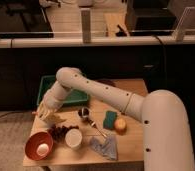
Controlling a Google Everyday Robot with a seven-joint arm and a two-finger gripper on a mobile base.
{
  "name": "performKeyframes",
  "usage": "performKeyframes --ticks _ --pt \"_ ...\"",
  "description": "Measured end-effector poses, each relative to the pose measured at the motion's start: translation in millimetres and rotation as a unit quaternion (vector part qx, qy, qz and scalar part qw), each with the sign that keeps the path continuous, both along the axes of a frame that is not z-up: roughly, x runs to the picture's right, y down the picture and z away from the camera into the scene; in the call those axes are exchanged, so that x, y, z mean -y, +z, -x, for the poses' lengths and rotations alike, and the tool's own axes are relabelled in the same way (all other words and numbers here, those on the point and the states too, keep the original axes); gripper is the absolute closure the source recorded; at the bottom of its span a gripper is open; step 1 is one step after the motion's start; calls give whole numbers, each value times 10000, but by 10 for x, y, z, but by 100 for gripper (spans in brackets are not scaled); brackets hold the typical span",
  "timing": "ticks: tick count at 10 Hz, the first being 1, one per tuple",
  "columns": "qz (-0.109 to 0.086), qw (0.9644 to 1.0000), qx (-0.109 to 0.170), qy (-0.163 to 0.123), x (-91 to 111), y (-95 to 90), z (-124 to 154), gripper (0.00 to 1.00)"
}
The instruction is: Place banana in red bowl
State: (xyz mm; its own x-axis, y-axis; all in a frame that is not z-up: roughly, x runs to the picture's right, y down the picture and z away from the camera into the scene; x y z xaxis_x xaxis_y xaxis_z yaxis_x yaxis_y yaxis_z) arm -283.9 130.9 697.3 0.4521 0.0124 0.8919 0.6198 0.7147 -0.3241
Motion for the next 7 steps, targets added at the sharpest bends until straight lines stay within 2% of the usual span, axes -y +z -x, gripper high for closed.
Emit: performKeyframes --ticks 1,3,5,7 --pt "152 9998 45 102 -63 -52 87 100" --pt "349 9988 301 190 -159 -318 393 100" --pt "405 9978 505 154 -202 -522 466 100" --pt "448 9961 747 120 -340 -736 392 100"
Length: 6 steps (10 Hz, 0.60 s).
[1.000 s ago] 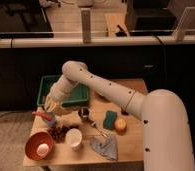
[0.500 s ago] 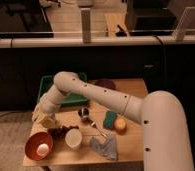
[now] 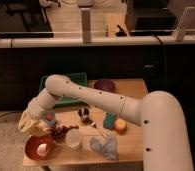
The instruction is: Place banana in red bowl
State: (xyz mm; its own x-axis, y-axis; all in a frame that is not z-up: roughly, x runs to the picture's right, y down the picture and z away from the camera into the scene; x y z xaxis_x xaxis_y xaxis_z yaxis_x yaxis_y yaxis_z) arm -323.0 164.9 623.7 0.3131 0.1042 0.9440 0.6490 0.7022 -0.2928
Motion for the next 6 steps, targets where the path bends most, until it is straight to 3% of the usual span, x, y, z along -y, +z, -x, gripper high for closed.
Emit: performKeyframes --ticks 3,6 --pt "122 9993 332 -72 -327 -325 -298 98" --pt "386 9969 559 -397 -683 -398 -439 69"
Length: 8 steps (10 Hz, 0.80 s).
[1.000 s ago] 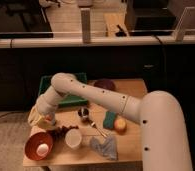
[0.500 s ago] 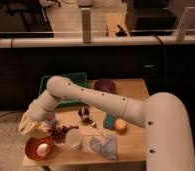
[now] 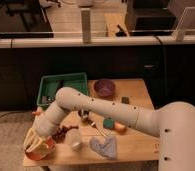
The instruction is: Place banana in red bowl
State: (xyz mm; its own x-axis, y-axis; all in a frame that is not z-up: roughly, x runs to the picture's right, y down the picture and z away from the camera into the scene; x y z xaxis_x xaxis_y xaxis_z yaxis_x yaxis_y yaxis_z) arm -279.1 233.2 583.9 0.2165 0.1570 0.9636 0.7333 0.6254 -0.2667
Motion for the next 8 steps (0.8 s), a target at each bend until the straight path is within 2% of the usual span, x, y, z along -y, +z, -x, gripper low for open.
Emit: performKeyframes --ticks 2,3,5,8 --pt "49 9998 31 -197 -80 59 50 50" --pt "-12 9995 13 -328 -77 71 131 38" --pt "-139 9987 -29 -485 -49 68 254 22" --pt "-156 9984 -184 -518 -21 102 255 20"
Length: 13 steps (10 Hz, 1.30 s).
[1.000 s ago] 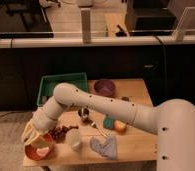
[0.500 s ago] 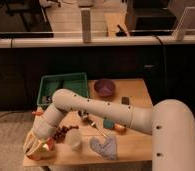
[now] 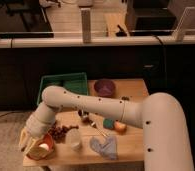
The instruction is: Place banana in red bowl
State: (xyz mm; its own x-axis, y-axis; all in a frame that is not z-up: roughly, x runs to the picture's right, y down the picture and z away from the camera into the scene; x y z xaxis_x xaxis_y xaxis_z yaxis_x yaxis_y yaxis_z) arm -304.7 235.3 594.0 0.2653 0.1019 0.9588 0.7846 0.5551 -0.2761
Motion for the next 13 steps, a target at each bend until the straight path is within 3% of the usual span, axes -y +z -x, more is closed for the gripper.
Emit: performKeyframes --ticks 5,13 --pt "90 9988 -269 397 77 113 -245 20" --pt "94 9988 -259 393 72 105 -236 20"
